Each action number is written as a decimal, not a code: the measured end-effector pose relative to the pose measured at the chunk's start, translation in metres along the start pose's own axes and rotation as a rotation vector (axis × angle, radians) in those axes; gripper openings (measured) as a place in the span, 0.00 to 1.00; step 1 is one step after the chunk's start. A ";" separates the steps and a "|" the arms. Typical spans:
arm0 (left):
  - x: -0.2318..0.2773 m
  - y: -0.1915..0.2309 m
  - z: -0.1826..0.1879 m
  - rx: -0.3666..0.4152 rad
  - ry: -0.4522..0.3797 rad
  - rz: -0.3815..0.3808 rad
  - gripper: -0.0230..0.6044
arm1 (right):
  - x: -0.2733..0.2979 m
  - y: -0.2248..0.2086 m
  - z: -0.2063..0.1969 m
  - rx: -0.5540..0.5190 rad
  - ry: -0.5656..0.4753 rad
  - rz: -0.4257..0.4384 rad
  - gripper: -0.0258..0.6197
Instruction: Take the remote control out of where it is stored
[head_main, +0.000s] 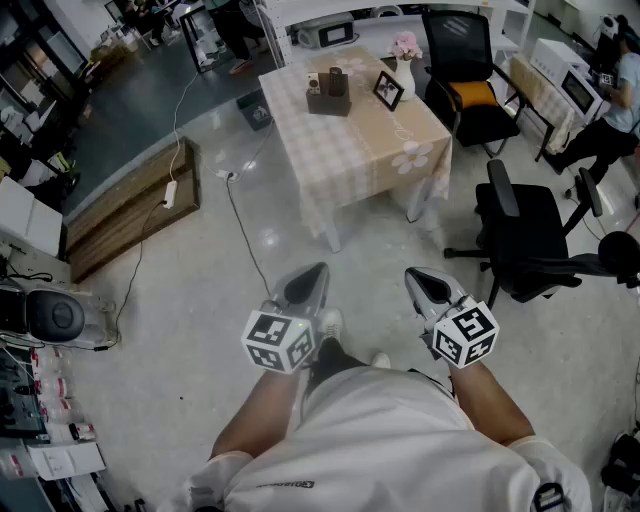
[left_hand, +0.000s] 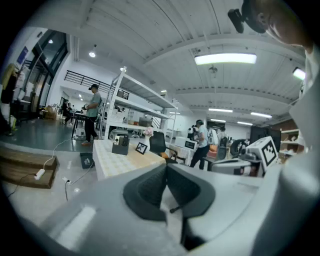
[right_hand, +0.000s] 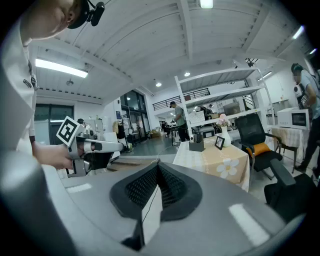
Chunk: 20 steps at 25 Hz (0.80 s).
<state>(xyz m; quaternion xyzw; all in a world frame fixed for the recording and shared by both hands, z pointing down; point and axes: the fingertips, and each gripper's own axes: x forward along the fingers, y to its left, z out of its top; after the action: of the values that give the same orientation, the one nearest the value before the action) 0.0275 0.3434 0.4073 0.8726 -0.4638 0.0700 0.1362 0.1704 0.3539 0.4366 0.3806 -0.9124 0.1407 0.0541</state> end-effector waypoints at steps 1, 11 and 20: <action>0.000 0.000 0.000 0.001 0.000 0.001 0.04 | 0.000 0.000 0.000 0.000 0.000 0.001 0.05; 0.000 -0.001 0.003 0.006 -0.007 0.003 0.04 | 0.001 0.001 -0.002 -0.006 0.009 0.006 0.05; 0.003 0.003 0.000 0.000 0.004 -0.004 0.04 | 0.003 -0.006 0.005 0.031 -0.032 -0.012 0.05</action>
<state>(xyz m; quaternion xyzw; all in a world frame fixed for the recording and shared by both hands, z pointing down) 0.0270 0.3392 0.4082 0.8733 -0.4619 0.0715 0.1372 0.1722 0.3461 0.4339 0.3889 -0.9086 0.1483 0.0347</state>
